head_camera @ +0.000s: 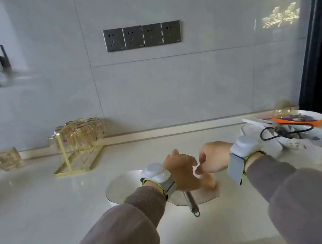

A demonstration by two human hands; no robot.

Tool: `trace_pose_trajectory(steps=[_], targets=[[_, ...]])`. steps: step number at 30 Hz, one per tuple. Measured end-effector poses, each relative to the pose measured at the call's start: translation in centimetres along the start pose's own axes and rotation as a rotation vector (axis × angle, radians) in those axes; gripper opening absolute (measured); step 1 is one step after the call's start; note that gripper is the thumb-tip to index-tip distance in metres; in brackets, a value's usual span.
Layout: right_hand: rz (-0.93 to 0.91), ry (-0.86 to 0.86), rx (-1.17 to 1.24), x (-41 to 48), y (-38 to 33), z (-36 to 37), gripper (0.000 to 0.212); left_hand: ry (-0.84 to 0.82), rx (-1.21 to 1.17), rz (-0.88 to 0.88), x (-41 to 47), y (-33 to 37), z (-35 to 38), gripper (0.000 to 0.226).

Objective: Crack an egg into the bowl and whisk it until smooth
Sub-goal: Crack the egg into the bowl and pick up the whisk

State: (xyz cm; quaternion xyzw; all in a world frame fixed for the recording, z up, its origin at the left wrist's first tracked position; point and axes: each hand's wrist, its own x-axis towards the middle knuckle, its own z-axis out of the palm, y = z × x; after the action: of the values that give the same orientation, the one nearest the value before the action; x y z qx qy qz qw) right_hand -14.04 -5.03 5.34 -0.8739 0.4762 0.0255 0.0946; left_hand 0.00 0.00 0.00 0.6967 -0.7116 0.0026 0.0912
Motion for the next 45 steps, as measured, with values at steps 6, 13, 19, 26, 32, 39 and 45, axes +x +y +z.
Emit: trace_pose_trajectory(steps=[6, 13, 19, 26, 32, 39, 45], targets=[[0.026, -0.119, -0.016, 1.0, 1.2, 1.2, 0.051, 0.012, 0.134, 0.051, 0.1, 0.9, 0.8, 0.068], [0.006, -0.103, 0.001, 1.3, 1.4, 1.4, 0.039, 0.034, 0.143, 0.064, 0.2, 1.6, 1.1, 0.052], [-0.017, -0.056, 0.079, 0.6, 0.1, 0.2, 0.038, 0.139, 0.148, 0.043, -0.4, 1.2, -0.3, 0.048], [-0.118, 0.071, 0.342, 0.2, -1.7, -1.3, 0.037, 0.328, 0.216, 0.004, -2.0, 0.3, -4.7, 0.043], [-0.233, 0.138, 0.514, 1.3, -5.5, -0.7, 0.024, 0.349, 0.346, -0.098, -4.7, -2.4, -6.4, 0.042], [-0.333, 0.199, 0.626, 2.5, -8.2, 1.7, 0.025, 0.069, 0.002, -0.254, -8.4, -9.0, -8.0, 0.109], [-0.432, 0.14, 0.567, 2.9, -8.2, 2.6, 0.025, -0.228, -0.052, -0.355, -11.2, -12.0, -7.7, 0.135]])
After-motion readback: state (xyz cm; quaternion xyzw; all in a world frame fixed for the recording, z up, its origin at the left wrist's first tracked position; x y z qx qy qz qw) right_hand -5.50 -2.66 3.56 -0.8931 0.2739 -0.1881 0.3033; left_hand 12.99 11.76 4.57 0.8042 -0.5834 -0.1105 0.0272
